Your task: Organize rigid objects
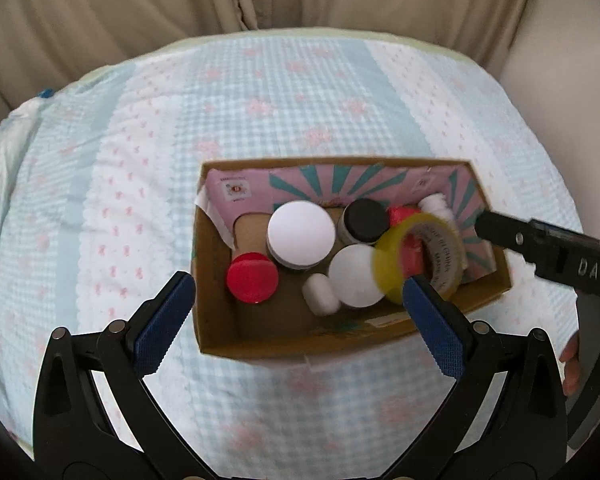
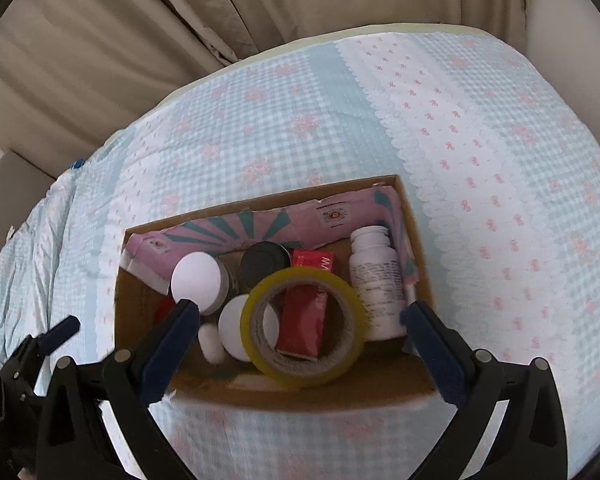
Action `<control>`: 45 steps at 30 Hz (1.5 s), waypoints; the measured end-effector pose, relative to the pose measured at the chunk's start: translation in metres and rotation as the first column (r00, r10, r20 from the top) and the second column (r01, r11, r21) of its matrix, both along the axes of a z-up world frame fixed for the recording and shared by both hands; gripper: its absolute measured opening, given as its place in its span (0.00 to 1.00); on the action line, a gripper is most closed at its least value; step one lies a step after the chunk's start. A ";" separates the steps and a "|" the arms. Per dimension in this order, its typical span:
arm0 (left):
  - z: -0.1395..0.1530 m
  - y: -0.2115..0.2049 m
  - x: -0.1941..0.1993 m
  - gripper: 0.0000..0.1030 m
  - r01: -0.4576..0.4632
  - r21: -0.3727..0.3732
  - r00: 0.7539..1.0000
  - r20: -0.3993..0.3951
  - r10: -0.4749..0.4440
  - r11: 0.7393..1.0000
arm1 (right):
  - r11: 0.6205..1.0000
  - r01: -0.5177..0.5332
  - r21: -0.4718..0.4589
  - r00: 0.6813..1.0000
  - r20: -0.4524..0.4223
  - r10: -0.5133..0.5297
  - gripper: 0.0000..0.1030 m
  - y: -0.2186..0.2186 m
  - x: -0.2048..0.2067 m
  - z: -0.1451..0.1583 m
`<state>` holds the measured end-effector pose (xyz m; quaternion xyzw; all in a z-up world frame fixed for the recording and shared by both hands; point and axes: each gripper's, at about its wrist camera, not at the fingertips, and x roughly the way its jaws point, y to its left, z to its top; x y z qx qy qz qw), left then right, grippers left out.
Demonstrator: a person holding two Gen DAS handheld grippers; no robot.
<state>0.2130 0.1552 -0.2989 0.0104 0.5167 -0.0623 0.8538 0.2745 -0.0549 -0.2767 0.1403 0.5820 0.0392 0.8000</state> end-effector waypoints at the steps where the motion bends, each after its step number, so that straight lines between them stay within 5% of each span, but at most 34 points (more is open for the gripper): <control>1: 0.009 -0.002 -0.003 1.00 -0.008 -0.003 1.000 0.008 0.008 1.000 | 1.000 -0.011 -0.007 1.000 -0.007 0.011 1.00 -0.002 -0.002 0.008; 7: 0.090 -0.017 -0.027 1.00 -0.045 -0.006 0.994 0.101 0.045 0.999 | 0.998 -0.061 -0.012 0.998 -0.020 0.061 1.00 -0.020 -0.014 0.071; 16: 0.233 -0.048 -0.080 1.00 -0.053 -0.020 0.954 0.295 0.056 0.998 | 0.985 -0.162 -0.064 0.975 0.140 0.170 1.00 -0.057 -0.044 0.213; 20: 0.274 -0.060 -0.103 1.00 -0.062 -0.034 0.930 0.360 0.070 0.998 | 0.985 -0.114 -0.128 0.960 0.242 0.142 1.00 -0.072 -0.067 0.264; 30: 0.302 -0.075 -0.154 1.00 -0.089 -0.035 0.878 0.470 0.095 0.995 | 0.980 -0.013 -0.199 0.909 0.407 0.095 1.00 -0.087 -0.119 0.318; 45: 0.301 -0.085 -0.161 1.00 -0.076 -0.024 0.871 0.484 0.078 0.997 | 0.973 0.024 -0.229 0.892 0.445 0.083 1.00 -0.096 -0.128 0.324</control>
